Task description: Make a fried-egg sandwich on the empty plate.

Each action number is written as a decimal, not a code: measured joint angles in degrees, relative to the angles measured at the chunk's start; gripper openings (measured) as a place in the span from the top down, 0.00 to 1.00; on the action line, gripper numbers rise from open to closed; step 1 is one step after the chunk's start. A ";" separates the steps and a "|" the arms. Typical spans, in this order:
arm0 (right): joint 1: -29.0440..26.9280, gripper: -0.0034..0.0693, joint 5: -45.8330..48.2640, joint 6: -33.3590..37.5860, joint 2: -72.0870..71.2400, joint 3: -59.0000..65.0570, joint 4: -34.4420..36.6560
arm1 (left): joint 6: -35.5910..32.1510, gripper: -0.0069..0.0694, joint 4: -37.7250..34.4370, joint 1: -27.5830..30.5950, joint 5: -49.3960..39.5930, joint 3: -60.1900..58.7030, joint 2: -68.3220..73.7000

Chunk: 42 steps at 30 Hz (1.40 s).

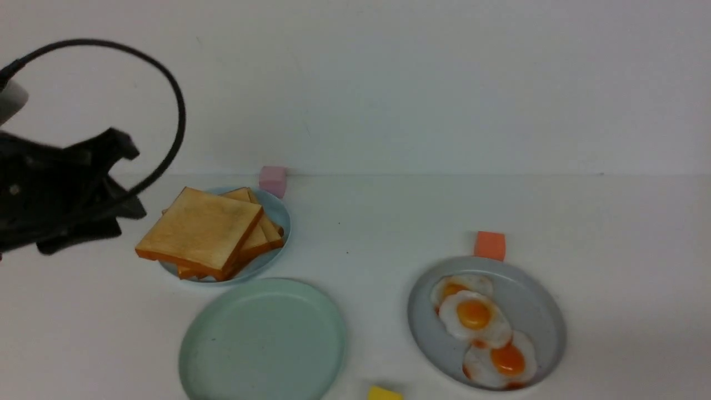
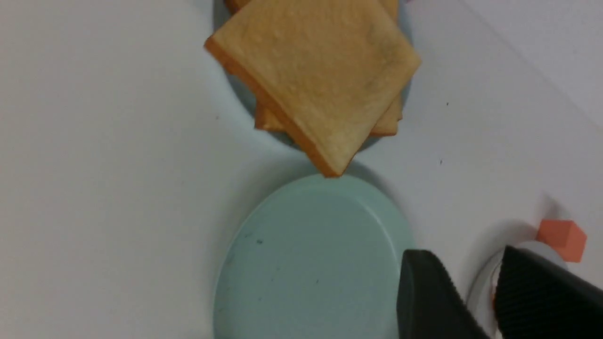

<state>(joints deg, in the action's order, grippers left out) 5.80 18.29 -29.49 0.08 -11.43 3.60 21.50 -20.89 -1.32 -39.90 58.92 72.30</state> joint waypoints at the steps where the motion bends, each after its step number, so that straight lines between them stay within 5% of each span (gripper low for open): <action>1: 0.00 0.62 4.16 0.00 0.76 -2.24 0.00 | -1.39 0.60 -1.59 1.38 -0.54 1.85 2.11; 8: 0.00 0.62 24.59 6.66 16.48 -19.88 1.64 | -17.82 0.60 -18.42 13.43 -6.65 10.00 16.34; 14: 0.00 0.62 22.42 20.82 26.93 -23.57 7.11 | -25.17 0.55 -20.81 17.99 -6.54 10.56 24.42; 18: 0.00 0.62 18.56 29.49 31.19 -23.63 14.75 | -26.57 0.49 -21.01 18.26 -5.08 10.75 29.30; 27: 0.00 0.62 19.83 51.06 39.41 -23.63 40.71 | -41.38 0.36 -33.29 18.26 -0.69 10.75 38.73; 36: 0.00 0.62 20.39 56.63 40.54 -23.64 46.83 | -47.78 0.37 -41.02 18.26 -0.93 10.75 40.73; 42: 0.00 0.62 20.08 56.62 40.54 -23.64 46.83 | -47.86 0.47 -41.37 18.26 -1.71 10.82 40.85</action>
<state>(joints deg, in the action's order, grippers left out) 5.80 38.37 27.13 40.62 -35.07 50.43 -26.36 -62.26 16.94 -41.61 69.74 113.15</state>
